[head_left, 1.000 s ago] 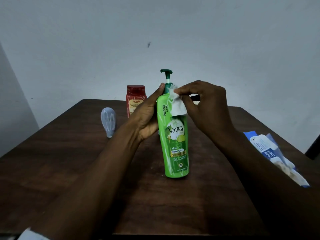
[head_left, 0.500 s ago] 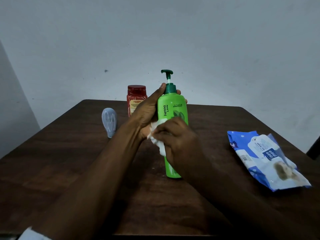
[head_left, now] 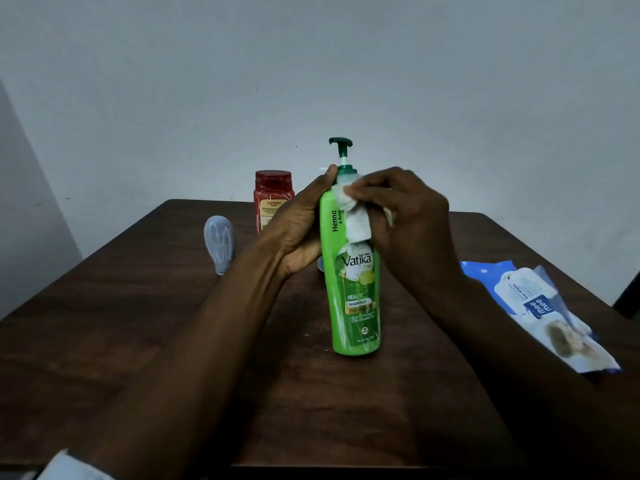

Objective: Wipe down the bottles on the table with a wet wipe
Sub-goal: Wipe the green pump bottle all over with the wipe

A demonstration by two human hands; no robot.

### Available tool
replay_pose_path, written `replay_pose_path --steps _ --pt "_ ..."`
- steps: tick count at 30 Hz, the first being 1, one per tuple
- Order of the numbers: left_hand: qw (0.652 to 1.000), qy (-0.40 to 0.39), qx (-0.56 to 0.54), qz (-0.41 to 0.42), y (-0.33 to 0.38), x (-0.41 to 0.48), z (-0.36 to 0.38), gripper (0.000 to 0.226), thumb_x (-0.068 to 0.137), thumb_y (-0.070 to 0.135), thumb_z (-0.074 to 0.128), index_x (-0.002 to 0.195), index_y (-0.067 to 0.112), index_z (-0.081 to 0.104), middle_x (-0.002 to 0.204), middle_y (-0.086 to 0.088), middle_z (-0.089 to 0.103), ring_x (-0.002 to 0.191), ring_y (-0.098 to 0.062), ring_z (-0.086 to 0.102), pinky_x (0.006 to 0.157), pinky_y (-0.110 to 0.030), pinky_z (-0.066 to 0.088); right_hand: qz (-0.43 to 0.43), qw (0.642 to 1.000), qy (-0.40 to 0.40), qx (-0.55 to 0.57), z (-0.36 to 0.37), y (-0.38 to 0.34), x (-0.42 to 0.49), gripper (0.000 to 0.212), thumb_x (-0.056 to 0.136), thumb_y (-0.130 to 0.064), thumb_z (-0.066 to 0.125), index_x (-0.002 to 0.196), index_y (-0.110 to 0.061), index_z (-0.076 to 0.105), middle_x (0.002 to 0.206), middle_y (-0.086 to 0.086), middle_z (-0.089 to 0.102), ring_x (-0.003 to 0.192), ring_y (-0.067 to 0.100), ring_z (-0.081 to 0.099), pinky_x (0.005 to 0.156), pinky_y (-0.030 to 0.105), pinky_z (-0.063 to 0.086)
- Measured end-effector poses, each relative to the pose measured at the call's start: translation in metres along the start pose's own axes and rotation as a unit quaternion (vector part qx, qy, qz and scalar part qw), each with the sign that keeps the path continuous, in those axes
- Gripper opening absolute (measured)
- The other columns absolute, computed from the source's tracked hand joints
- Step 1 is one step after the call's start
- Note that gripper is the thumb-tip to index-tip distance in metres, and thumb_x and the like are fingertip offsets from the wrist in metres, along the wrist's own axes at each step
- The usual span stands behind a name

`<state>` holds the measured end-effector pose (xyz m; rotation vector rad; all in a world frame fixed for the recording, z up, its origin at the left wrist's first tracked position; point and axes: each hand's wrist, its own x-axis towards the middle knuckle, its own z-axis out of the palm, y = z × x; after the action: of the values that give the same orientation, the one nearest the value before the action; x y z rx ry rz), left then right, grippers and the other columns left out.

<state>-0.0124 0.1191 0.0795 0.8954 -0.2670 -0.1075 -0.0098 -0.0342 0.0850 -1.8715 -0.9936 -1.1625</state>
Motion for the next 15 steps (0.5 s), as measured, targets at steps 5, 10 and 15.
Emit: replay_pose_path --steps 5,10,15 --pt "1.0 -0.002 0.008 0.015 -0.002 0.001 -0.001 0.046 0.106 0.031 0.043 0.14 0.001 0.048 0.128 -0.022 0.059 0.116 -0.03 0.061 0.105 -0.043 0.05 0.018 1.0 0.023 -0.008 0.003 0.006 0.001 0.028 0.083 0.009 0.063 0.103 -0.005 0.077 0.097 0.01 0.07 0.092 0.025 0.068 0.079 0.03 0.054" --pt "1.0 0.006 0.009 0.01 -0.001 0.003 -0.008 0.036 0.104 0.035 0.045 0.117 0.005 0.06 0.104 -0.015 0.068 0.096 -0.026 0.066 0.088 -0.042 0.058 -0.017 0.999 -0.021 -0.026 0.007 -0.009 -0.024 0.029 0.083 0.003 0.063 0.11 0.0 0.073 0.109 0.014 0.067 0.101 0.028 0.062 0.088 0.03 0.05" --pt "1.0 0.024 0.011 -0.006 -0.001 0.004 -0.014 0.041 0.1 0.042 0.048 0.11 0.005 0.062 0.106 -0.016 0.066 0.102 -0.029 0.064 0.103 -0.045 0.046 -0.088 0.991 -0.1 -0.021 0.008 -0.015 -0.062 0.023 0.082 0.005 0.068 0.105 0.003 0.073 0.109 0.017 0.067 0.102 0.034 0.063 0.088 0.043 0.053"
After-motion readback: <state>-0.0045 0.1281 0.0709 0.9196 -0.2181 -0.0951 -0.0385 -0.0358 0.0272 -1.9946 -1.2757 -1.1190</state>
